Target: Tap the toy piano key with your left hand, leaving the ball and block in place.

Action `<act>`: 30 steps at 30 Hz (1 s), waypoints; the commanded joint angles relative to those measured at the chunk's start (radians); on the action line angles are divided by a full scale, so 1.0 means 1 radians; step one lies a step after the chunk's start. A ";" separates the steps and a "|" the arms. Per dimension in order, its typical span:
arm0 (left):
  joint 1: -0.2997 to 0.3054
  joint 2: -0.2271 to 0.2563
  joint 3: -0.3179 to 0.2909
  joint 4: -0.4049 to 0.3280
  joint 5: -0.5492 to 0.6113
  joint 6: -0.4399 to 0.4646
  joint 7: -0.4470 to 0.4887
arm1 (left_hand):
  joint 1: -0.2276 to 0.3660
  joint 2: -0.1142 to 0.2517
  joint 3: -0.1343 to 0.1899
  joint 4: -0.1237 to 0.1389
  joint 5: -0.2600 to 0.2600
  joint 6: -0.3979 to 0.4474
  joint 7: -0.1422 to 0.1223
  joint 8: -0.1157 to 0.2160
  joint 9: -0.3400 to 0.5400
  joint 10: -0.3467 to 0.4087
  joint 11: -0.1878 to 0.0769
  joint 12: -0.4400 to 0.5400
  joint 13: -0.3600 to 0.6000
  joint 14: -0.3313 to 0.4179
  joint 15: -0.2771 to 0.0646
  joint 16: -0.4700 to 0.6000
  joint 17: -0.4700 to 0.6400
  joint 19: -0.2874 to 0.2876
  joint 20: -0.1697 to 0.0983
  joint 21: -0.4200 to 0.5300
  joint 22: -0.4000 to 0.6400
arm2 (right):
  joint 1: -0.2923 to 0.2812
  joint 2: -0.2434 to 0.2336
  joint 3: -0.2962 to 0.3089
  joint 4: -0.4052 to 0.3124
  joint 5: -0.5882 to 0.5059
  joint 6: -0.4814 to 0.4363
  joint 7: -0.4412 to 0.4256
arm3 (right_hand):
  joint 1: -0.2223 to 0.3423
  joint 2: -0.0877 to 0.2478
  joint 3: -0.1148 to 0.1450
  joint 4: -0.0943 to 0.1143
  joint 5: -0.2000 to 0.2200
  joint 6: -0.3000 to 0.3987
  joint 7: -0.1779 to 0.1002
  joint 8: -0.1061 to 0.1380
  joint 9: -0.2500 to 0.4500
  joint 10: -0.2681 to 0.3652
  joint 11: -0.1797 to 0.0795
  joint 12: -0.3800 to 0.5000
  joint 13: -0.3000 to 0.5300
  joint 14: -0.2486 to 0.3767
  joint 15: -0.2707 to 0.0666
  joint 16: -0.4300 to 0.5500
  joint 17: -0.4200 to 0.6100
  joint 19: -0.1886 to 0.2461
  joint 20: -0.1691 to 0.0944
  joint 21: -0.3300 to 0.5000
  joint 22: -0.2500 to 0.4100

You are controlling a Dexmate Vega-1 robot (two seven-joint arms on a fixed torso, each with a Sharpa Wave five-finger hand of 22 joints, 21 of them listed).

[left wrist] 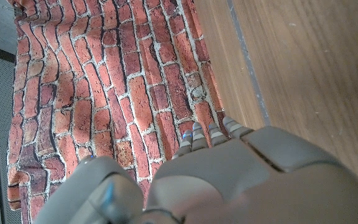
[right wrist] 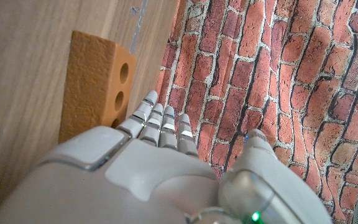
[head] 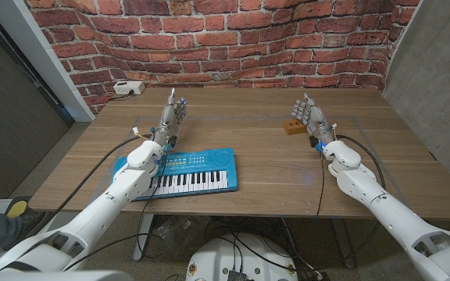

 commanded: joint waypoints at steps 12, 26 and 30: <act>0.096 0.074 -0.041 -0.142 0.010 -0.014 0.037 | 0.012 0.003 -0.007 0.003 0.009 0.023 0.015 0.009 0.004 0.023 0.011 0.011 0.003 0.012 0.002 0.006 0.003 0.006 0.002 0.009 0.003 | -0.044 -0.011 -0.001 -0.054 -0.038 0.049 -0.030 | 0.009 -0.001 0.004 -0.005 0.003 -0.002 0.004 0.007 0.001 0.008 0.005 0.008 0.003 0.002 0.006 0.002 0.002 0.003 0.009 0.000 0.002; 0.218 0.162 -0.083 -0.290 0.029 -0.036 0.048 | 0.019 0.011 -0.011 0.000 0.012 0.051 0.016 0.013 0.004 0.050 0.008 0.016 0.004 0.039 0.003 0.010 0.003 0.026 0.007 0.014 0.003 | -0.097 -0.040 0.007 -0.137 -0.053 0.058 -0.049 | 0.007 -0.002 0.003 -0.007 0.003 0.001 0.005 0.010 0.000 0.010 0.006 0.009 0.004 0.002 0.005 0.003 0.002 0.005 0.009 -0.003 0.002; 0.249 0.167 -0.094 -0.310 0.025 -0.053 0.050 | 0.021 0.013 -0.013 0.000 0.012 0.062 0.016 0.015 0.004 0.057 0.005 0.017 0.004 0.048 0.000 0.011 0.003 0.029 0.012 0.014 0.003 | -0.099 -0.045 0.008 -0.138 -0.054 0.065 -0.038 | 0.007 -0.002 0.003 -0.007 0.003 0.003 0.006 0.011 0.000 0.010 0.006 0.009 0.004 0.002 0.005 0.003 0.003 0.006 0.009 -0.004 0.002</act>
